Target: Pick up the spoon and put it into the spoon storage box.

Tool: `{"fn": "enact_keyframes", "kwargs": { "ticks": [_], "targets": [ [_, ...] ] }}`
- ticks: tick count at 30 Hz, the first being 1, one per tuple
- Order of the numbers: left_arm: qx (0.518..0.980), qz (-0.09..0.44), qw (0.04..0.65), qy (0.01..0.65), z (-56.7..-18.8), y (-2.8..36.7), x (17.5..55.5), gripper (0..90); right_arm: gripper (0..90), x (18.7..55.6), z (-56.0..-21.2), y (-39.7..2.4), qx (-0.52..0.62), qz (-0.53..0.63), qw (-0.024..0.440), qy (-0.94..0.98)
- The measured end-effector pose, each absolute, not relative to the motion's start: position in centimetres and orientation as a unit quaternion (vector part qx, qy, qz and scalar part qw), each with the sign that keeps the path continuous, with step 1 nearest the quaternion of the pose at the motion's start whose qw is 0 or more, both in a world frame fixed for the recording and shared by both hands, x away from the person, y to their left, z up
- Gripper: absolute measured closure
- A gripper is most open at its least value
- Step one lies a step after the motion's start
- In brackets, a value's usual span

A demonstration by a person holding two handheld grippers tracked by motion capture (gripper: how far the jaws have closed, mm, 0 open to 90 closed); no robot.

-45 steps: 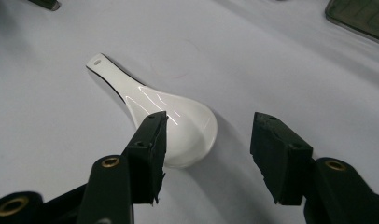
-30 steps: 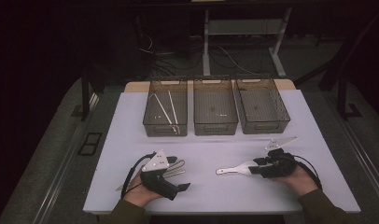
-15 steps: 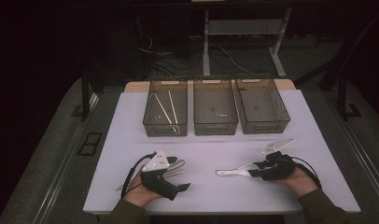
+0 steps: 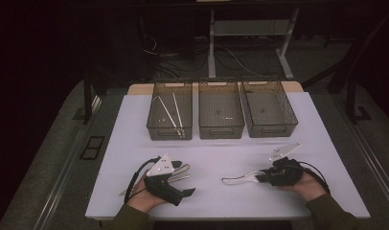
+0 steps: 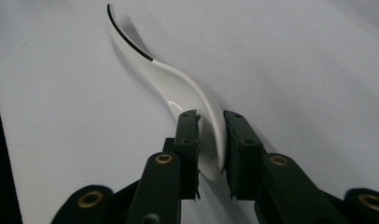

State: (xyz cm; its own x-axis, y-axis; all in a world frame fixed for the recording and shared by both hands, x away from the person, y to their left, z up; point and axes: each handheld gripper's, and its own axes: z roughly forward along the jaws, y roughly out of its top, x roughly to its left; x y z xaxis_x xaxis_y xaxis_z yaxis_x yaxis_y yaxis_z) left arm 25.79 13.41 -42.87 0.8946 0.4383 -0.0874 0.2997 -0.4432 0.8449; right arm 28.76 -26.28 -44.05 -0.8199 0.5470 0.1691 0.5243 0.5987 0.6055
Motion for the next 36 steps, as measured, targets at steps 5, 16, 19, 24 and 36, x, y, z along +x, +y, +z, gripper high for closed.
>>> {"fn": "enact_keyframes", "kwargs": {
  "ticks": [5,16,19,24,36],
  "targets": [
    [0.847,0.074,0.480,0.218,-43.0,13.4,25.8,0.2,79.7,28.7,-44.0,-26.3,0.294,0.331,0.012,0.896],
    [0.852,0.076,0.474,0.210,-43.2,13.8,26.0,0.2,80.6,28.7,-43.9,-26.3,0.301,0.331,0.005,0.894],
    [0.850,0.077,0.477,0.210,-43.2,13.9,26.0,0.2,80.8,28.8,-43.9,-26.4,0.304,0.333,0.003,0.893],
    [0.850,0.078,0.476,0.211,-43.1,14.1,26.1,0.2,81.0,28.8,-43.6,-26.7,0.314,0.338,0.006,0.887],
    [0.852,0.079,0.474,0.209,-43.0,14.2,26.0,0.2,81.3,28.9,-42.3,-27.5,0.331,0.378,0.030,0.864]
  ]
}}
